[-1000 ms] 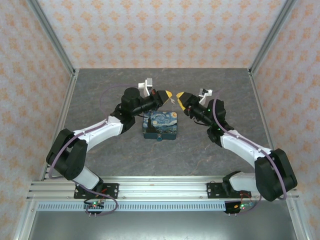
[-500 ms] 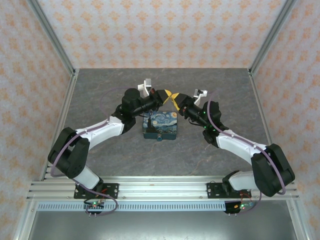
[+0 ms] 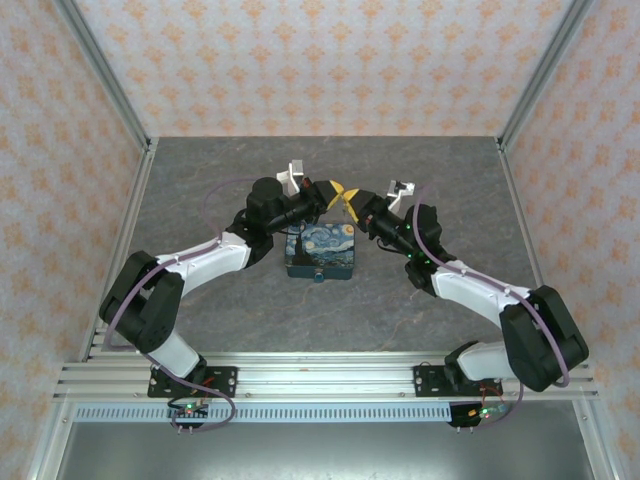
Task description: Unlock the padlock with the key
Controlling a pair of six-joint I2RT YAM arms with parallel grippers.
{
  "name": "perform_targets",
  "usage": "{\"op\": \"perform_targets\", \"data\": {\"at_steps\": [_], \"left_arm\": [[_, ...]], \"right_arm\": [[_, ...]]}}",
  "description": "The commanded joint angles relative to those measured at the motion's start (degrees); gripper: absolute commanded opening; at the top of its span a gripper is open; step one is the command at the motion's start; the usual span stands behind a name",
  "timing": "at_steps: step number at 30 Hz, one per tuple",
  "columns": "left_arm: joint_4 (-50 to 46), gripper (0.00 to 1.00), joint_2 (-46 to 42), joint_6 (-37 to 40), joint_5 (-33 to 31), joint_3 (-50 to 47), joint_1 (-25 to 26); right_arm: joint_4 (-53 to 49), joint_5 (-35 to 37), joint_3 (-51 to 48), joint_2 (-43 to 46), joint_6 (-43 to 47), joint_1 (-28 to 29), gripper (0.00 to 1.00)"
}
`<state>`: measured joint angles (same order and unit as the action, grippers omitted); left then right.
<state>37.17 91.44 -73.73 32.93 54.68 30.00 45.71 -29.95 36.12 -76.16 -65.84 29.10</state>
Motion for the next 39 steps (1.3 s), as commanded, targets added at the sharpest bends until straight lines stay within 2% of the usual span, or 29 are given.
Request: {"op": "perform_targets", "data": {"at_steps": [1,39], "left_arm": [[2.30,0.00,0.83,-0.62,-1.02,0.26,0.27],[0.65,0.00,0.10,0.17,-3.04,-0.27,1.25]], "right_arm": [[2.89,0.39,-0.70,-0.58,0.28,0.42,0.25],[1.75,2.73,-3.55,0.20,0.21,-0.06,0.13]]}}
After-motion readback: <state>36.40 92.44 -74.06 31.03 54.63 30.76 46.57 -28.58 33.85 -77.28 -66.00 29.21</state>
